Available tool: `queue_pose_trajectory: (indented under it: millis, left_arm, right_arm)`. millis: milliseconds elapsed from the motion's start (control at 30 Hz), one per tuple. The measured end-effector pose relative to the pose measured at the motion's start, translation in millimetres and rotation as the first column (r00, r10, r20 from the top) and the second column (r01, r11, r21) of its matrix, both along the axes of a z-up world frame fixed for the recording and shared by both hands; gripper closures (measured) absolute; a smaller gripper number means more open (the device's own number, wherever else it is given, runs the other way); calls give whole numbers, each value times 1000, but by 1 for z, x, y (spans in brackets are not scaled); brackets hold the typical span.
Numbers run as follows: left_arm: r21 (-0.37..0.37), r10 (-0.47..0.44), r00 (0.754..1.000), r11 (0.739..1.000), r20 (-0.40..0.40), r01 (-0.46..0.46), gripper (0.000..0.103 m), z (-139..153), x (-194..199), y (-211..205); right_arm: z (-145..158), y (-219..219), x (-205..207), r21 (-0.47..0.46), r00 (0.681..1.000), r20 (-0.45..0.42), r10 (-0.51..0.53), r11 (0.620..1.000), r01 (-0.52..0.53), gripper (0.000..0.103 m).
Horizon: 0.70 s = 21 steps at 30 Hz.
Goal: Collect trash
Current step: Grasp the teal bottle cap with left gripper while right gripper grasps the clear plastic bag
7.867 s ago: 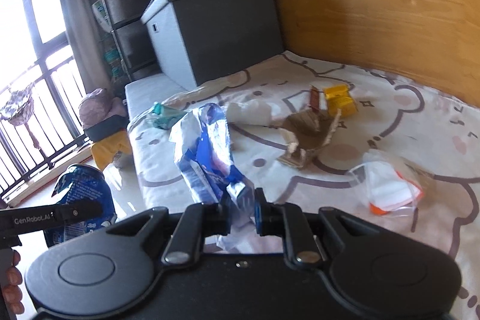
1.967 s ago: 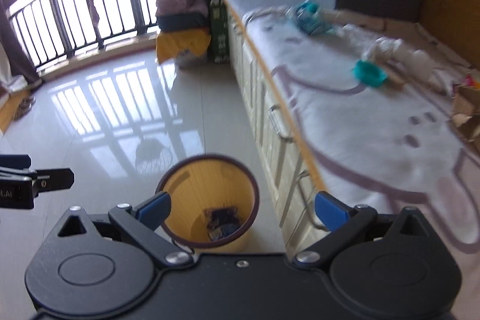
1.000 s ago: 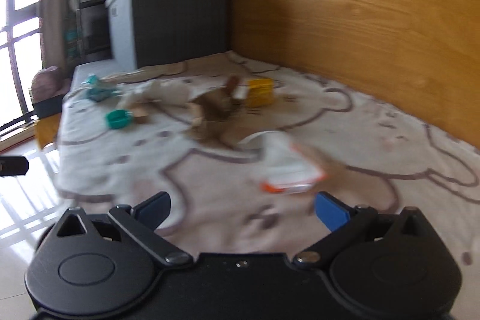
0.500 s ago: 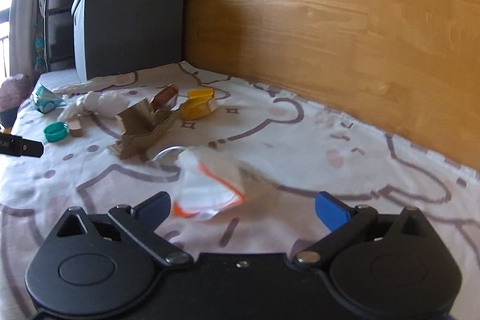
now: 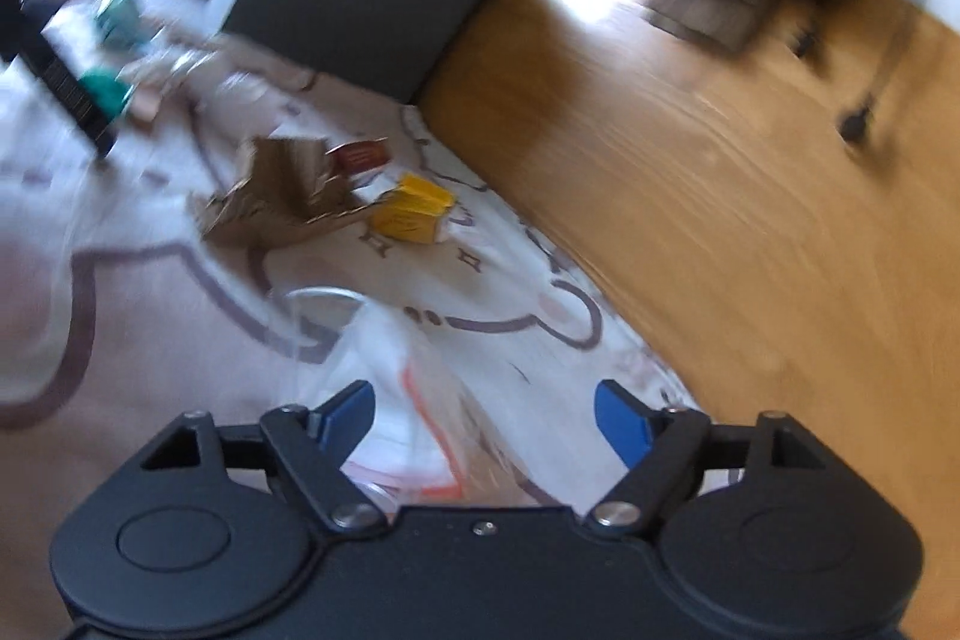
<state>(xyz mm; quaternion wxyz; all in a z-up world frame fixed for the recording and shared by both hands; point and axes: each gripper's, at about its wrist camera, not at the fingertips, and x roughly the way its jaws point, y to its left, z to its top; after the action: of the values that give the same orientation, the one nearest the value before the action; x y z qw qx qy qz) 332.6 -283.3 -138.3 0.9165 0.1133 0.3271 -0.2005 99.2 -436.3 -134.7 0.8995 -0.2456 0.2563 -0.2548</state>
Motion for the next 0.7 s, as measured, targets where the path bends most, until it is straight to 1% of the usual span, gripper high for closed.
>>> queue_pose_trajectory:
  millis: [67,133,167,233,267,300,333,467,533,633,700]
  left_arm:
    - [-22,11,1000,1000,-4,-11,0,-2,6,2]
    - [-29,23,1000,999,3,-23,0,-3,12,2]
    - [-32,29,1000,999,6,-29,0,-3,14,2]
    - [-35,40,999,999,11,-40,0,-4,19,2]
    - [-36,48,999,998,14,-48,0,-4,21,3]
    - [-36,55,998,998,16,-54,0,-4,23,3]
    - [-39,57,998,998,17,-57,0,-4,25,3]
    - [-43,56,998,998,30,-55,0,-5,30,3]
    - [-43,63,997,997,37,-62,0,-6,32,2]
    - [-40,63,997,997,43,-61,1,-6,34,0]
    - [-40,55,998,998,44,-53,4,-6,35,-1]
  right_arm:
    - [-7,4,8,-49,999,-40,15,999,-17,38]
    - [-11,7,15,-73,997,-69,19,997,-24,56]
    - [-12,8,17,-70,997,-78,28,997,-33,60]
    - [-11,8,20,-52,995,-87,44,997,-48,77]
    - [-12,9,21,-42,994,-92,51,998,-55,81]
    - [-12,9,21,-34,994,-93,52,998,-56,82]
    - [-12,8,21,-27,995,-91,51,998,-54,87]
    - [-1,0,15,62,997,-51,50,997,-47,89]
    - [8,-5,10,121,999,-12,46,992,-44,90]
    - [22,-15,1,218,999,42,30,975,-38,92]
    - [30,-21,-6,278,996,84,10,960,-33,93]
